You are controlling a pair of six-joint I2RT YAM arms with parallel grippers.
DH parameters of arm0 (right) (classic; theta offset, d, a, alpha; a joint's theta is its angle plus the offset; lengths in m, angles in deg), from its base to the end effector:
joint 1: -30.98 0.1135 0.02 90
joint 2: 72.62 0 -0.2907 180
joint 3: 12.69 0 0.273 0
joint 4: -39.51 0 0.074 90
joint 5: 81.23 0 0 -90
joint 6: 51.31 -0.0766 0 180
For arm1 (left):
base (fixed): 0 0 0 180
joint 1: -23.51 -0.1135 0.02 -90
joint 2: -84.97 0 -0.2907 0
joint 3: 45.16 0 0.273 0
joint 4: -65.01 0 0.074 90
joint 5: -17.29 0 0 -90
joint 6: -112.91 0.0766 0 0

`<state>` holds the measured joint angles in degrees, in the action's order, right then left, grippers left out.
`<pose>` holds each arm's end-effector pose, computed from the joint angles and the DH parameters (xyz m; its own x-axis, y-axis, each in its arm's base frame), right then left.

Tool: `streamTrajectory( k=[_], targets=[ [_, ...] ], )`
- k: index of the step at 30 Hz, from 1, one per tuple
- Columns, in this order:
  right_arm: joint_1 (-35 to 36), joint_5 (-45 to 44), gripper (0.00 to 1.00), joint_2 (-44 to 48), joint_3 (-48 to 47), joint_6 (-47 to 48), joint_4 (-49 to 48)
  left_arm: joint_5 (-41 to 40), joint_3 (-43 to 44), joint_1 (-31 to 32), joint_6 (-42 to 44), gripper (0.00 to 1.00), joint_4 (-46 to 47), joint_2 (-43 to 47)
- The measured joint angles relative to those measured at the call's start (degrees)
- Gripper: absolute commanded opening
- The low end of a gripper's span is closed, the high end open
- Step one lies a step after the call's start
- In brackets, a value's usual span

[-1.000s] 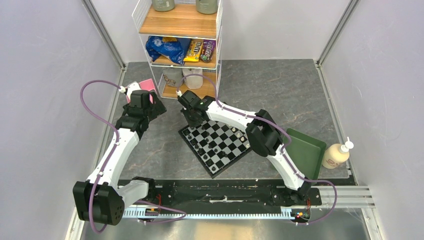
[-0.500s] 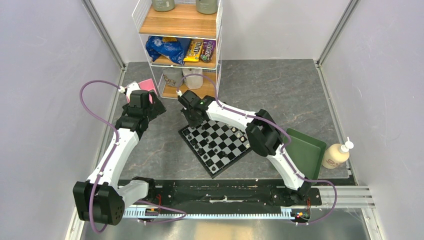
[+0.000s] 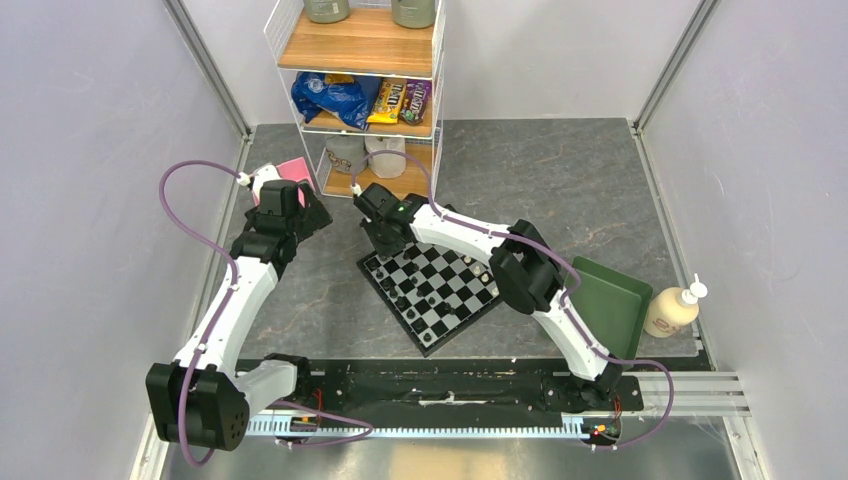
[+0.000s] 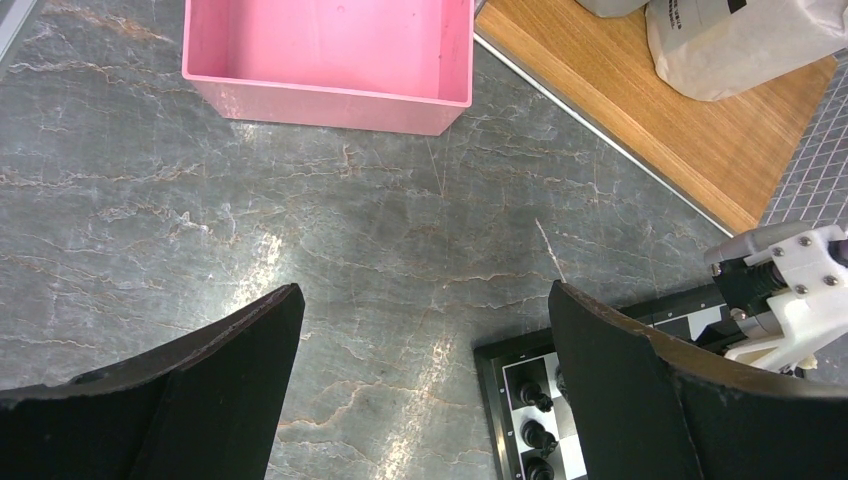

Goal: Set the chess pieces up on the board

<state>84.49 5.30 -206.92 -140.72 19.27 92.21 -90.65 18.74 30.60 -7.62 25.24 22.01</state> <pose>0.3439 0.4571 0.1628 -0.7412 -0.4440 -0.5034 -0.5699 0.8125 0.1225 0.2760 -0.0106 0.2848 -0.4746 -0.4280 -0.7691 -0.4200 0.8780 -0.2294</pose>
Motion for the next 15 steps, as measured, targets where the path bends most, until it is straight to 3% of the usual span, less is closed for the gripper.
streamTrajectory(
  k=[8, 15],
  targets=[
    [0.0, -1.1, 0.48, -0.6, -1.4, 0.4, 1.6, 0.0, 0.0, 0.0, 0.0, 1.00, 0.0, 0.0],
    [0.0, -2.1, 0.51, 0.9, -1.2, 1.2, 2.2, 0.0, 0.0, 0.0, 0.0, 1.00, 0.0, 0.0]
  ],
)
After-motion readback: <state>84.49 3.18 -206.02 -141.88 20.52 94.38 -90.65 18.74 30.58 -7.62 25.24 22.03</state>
